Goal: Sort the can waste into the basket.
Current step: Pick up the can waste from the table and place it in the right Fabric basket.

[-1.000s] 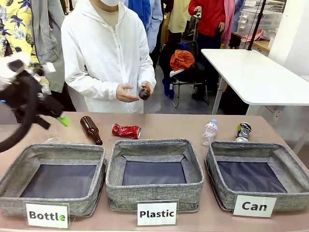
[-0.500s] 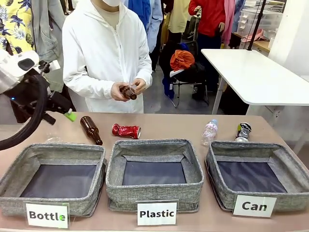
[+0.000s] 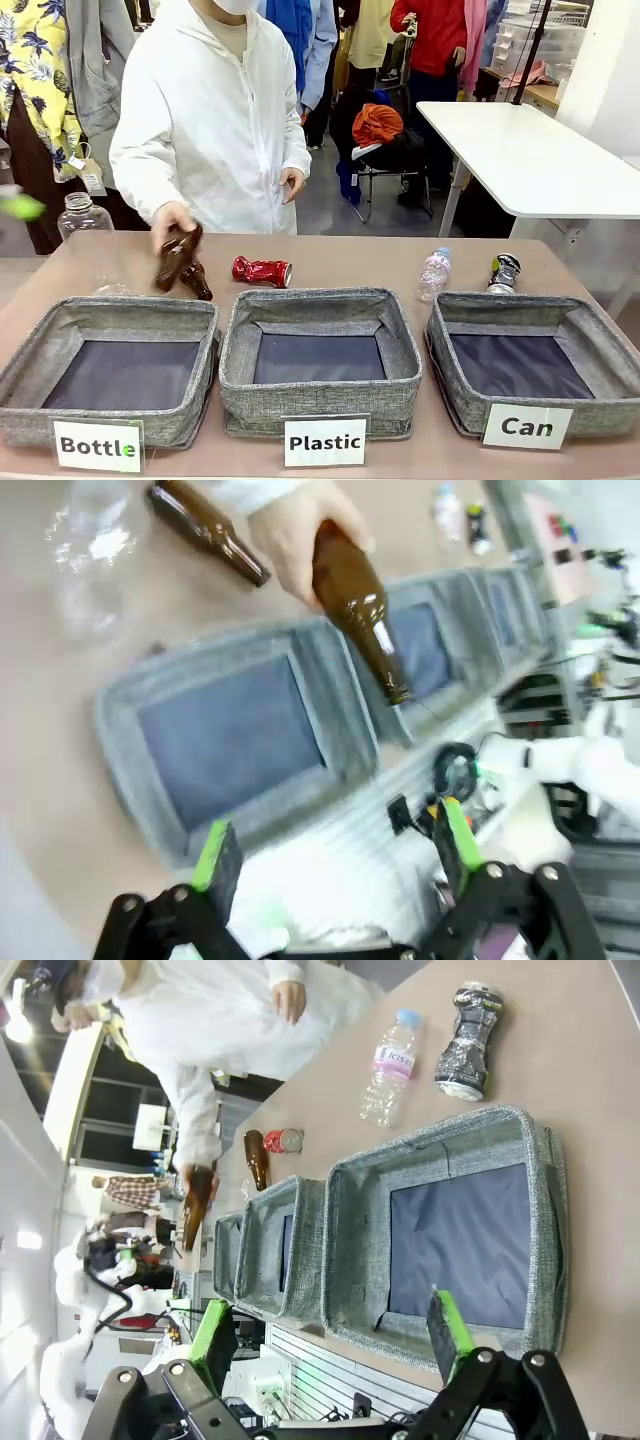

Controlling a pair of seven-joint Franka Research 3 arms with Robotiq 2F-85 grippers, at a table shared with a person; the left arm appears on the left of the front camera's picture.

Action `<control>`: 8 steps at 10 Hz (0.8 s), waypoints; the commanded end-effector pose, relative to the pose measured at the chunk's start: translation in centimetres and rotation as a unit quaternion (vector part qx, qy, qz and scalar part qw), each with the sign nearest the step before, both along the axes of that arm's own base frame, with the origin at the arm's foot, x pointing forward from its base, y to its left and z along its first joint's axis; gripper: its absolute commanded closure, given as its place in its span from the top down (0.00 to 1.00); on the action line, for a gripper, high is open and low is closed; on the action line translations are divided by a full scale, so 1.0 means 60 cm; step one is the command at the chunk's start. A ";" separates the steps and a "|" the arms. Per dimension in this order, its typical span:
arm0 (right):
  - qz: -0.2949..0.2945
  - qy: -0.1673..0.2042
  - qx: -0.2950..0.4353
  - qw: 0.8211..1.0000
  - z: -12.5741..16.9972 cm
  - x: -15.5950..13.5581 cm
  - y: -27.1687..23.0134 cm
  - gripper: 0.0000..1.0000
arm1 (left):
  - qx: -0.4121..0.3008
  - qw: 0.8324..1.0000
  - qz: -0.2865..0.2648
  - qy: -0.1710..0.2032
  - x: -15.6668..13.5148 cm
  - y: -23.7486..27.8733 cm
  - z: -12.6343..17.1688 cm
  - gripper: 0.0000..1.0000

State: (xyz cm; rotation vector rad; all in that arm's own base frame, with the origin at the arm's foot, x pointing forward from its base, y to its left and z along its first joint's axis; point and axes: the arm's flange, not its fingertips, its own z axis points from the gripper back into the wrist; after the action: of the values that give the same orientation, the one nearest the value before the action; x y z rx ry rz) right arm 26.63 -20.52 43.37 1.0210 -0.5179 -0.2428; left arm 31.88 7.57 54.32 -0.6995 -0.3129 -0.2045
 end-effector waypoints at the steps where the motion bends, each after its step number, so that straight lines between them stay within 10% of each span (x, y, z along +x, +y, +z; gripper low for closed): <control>1: 0.002 -0.021 0.005 1.000 0.001 0.004 -0.004 1.00 | -0.056 0.996 0.073 -0.016 -0.136 0.132 0.009 1.00; 8: 0.002 -0.021 0.005 1.000 0.001 0.004 -0.004 1.00 | -0.233 0.959 0.156 -0.029 -0.242 0.295 -0.068 1.00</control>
State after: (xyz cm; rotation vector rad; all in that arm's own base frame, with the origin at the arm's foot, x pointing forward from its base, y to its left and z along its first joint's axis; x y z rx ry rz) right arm 26.63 -20.51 43.35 1.0214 -0.5171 -0.2410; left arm 17.39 26.31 49.51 -1.1005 -0.5262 0.1887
